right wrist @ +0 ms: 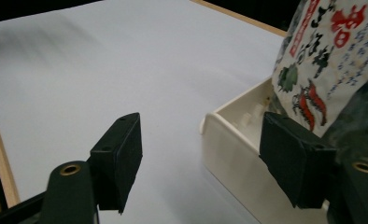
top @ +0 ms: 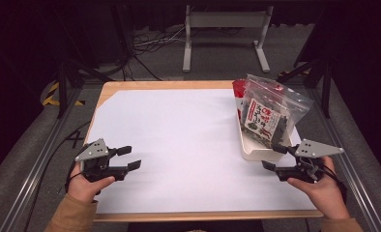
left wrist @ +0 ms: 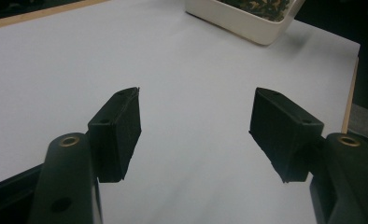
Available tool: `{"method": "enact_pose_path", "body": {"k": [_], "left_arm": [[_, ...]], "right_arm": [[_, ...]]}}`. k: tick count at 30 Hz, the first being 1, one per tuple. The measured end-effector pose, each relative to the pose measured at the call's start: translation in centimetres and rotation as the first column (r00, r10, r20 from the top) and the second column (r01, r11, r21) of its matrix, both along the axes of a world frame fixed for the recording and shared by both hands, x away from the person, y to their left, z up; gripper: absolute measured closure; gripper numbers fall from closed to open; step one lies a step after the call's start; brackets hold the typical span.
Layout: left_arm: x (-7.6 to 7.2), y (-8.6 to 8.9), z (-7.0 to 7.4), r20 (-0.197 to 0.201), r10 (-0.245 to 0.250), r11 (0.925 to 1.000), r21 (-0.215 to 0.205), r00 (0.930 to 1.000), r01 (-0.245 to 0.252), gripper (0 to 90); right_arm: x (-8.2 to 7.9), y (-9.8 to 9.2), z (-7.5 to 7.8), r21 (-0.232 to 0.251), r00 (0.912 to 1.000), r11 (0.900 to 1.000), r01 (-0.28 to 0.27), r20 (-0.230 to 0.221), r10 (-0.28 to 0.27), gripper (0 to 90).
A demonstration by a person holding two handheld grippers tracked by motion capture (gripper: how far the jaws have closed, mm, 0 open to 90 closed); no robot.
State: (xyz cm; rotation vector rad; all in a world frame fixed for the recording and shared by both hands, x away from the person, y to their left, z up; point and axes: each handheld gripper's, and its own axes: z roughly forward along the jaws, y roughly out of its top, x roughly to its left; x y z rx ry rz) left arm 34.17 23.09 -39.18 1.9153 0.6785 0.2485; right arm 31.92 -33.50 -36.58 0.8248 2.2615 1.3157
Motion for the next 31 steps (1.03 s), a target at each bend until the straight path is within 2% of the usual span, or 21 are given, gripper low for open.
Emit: {"method": "enact_pose_path", "body": {"k": [9, 13, 15, 19, 20, 24, 31], "left_arm": [[0.1, 0.0, -0.6, -0.016, -0.002, 1.0, -0.004, 0.9999, 0.002, 33.9], [0.1, 0.0, -0.7, -0.017, -0.004, 1.0, -0.001, 0.9998, 0.004, 33.8], [0.2, 0.1, -0.8, -0.006, -0.007, 1.0, 0.007, 1.0, 0.007, 33.8], [0.2, 0.0, -1.0, -0.014, -0.007, 1.0, 0.004, 0.9999, 0.007, 33.6], [0.3, 0.0, -1.2, -0.02, -0.006, 1.0, 0.002, 0.9998, 0.006, 33.5], [0.4, 0.0, -1.3, -0.018, -0.005, 1.0, 0.006, 0.9998, 0.005, 33.3], [0.5, 0.1, -1.7, -0.018, 0.003, 0.9997, 0.026, 0.9998, -0.002, 32.3]], "right_arm": [[0.3, 1.0, -2.3, 0.025, 0.999, 0.999, -0.043, -0.011, 0.043, 30.1], [0.5, 1.5, -3.3, 0.015, 0.9973, 0.997, -0.071, -0.019, 0.071, 30.2], [0.6, 1.6, -3.8, 0.014, 0.9969, 0.997, -0.071, -0.031, 0.072, 30.1], [0.9, 1.8, -4.7, 0.012, 0.9961, 0.997, -0.071, -0.051, 0.071, 30.1], [1.1, 2.0, -5.4, 0.002, 0.9958, 0.998, -0.065, -0.065, 0.065, 30.1], [1.3, 2.1, -6.0, -0.024, 0.9961, 0.998, -0.051, -0.073, 0.049, 29.3], [1.3, 1.9, -5.9, -0.003, 0.9973, 0.999, -0.038, -0.064, 0.037, 28.0]]}}
